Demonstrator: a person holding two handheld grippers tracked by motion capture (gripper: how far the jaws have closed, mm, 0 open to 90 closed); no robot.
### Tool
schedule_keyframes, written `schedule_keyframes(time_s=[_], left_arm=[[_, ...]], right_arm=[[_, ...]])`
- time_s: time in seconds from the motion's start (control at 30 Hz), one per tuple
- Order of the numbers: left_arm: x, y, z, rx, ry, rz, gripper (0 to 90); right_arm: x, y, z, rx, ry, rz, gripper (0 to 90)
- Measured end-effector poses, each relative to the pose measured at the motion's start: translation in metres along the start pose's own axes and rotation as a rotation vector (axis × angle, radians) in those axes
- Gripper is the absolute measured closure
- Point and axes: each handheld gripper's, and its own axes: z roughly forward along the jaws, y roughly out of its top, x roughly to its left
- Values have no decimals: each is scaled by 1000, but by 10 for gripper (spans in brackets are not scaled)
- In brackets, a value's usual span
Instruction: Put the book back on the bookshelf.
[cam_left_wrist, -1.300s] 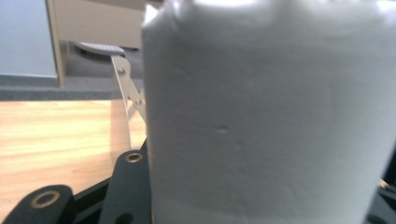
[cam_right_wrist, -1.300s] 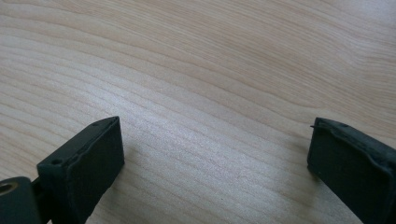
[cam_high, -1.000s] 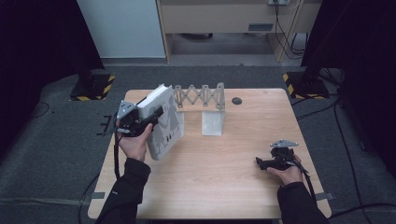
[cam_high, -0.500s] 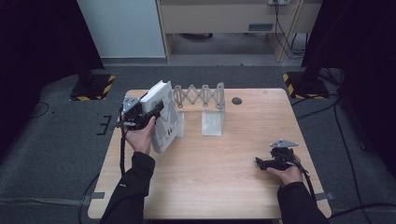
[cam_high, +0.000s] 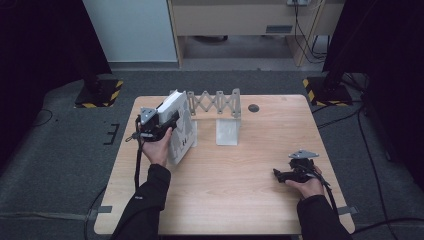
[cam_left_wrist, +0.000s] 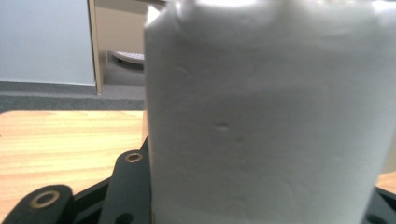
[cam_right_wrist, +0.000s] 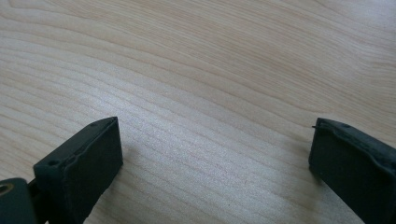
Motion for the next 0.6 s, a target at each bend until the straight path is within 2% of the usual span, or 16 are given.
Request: schedule_keyframes(time_s=[0.03,0.27,0.43,0.53,0.57,0.6], left_arm=[[1,-3,0,-13,-1,2,515],[0,-7,-4,-11,-1,21,513],[-4,-12,-13,5,2,57,512],[-9,-18,-20,23,-2,91,510],[-13,-23,-25,27,-3,115,508],[-13,-23,-25,27,-3,115,508]], right_arm=[[0,0,0,-1,0,0,32],[1,0,0,3,2,0,31],[1,0,0,3,2,0,31],[1,0,0,4,3,0,31],[1,0,0,2,2,0,31],[1,0,0,2,2,0,31]])
